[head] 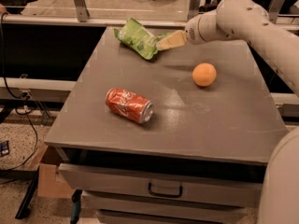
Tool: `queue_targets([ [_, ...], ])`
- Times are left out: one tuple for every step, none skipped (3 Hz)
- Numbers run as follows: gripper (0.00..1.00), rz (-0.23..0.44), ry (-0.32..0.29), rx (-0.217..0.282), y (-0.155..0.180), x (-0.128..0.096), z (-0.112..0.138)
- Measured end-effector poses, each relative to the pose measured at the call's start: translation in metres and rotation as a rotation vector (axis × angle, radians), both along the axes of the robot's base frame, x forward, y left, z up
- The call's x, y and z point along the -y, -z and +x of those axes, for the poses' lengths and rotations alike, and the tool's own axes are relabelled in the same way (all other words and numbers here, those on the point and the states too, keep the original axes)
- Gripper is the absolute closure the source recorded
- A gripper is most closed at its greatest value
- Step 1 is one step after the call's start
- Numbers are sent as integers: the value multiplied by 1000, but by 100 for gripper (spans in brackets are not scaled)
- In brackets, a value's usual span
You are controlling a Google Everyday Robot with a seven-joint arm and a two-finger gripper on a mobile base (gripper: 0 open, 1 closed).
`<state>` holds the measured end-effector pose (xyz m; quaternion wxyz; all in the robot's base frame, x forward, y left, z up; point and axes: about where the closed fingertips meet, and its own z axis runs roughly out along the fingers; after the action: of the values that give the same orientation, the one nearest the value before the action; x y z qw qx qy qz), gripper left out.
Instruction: Move green rice chip bag near orange
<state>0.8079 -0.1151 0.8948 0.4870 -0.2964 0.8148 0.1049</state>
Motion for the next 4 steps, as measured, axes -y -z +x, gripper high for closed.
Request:
queue_targets([
  [0, -5, 3, -10, 8, -12, 13],
  [0, -9, 19, -22, 14, -19, 24],
  [0, -1, 37, -46, 23, -23, 29],
  [0, 34, 44, -84, 32, -32, 28],
])
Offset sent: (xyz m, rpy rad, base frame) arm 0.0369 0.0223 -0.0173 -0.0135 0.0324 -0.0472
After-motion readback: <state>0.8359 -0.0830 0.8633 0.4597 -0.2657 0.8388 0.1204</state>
